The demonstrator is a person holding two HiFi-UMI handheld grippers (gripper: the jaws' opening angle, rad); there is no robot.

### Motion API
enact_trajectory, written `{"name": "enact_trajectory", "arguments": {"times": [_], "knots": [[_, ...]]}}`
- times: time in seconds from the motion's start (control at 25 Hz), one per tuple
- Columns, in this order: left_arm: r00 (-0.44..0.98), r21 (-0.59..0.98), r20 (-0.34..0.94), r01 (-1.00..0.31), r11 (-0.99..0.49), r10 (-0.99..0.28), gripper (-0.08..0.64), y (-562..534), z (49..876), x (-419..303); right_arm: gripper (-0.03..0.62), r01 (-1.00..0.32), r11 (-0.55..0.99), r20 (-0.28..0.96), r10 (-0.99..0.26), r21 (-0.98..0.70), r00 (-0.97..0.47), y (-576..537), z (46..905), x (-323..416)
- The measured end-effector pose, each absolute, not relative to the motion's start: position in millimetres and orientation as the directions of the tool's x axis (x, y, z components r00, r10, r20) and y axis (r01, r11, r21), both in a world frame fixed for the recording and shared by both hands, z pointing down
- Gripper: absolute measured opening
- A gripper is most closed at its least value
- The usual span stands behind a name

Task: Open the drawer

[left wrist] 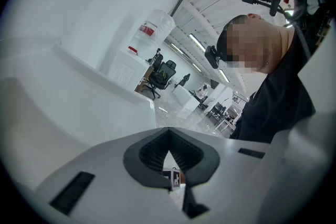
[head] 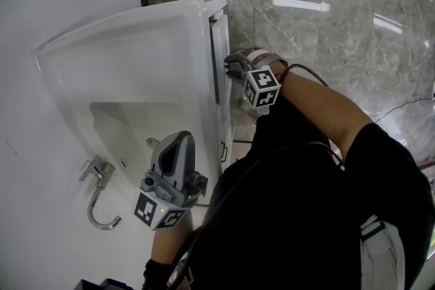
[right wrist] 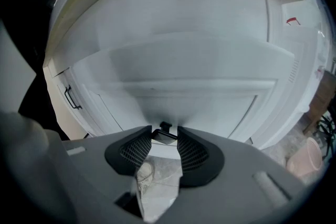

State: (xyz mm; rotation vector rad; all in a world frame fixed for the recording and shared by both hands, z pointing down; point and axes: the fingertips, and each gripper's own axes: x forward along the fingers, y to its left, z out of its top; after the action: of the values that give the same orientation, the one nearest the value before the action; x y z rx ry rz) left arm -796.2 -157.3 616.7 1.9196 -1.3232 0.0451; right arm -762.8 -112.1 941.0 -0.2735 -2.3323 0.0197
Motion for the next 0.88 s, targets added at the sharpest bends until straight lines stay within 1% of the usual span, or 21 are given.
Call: {"name": "enact_trajectory", "arguments": {"times": [0.24,0.88], "knots": [[0.464,0.581,0.425,-0.798,-0.159,-0.777,-0.008,-159,611,-786,0.149,0.180,0.978,0.722,0.201,-0.106,-0.662,-112,940,-724],[0.466,0.569,0.427,-0.804,-0.170,-0.775,-0.008,-157,603,-775,0.149,0.155,0.982,0.756,0.184,-0.110,-0.628,-116,940,-660]]}}
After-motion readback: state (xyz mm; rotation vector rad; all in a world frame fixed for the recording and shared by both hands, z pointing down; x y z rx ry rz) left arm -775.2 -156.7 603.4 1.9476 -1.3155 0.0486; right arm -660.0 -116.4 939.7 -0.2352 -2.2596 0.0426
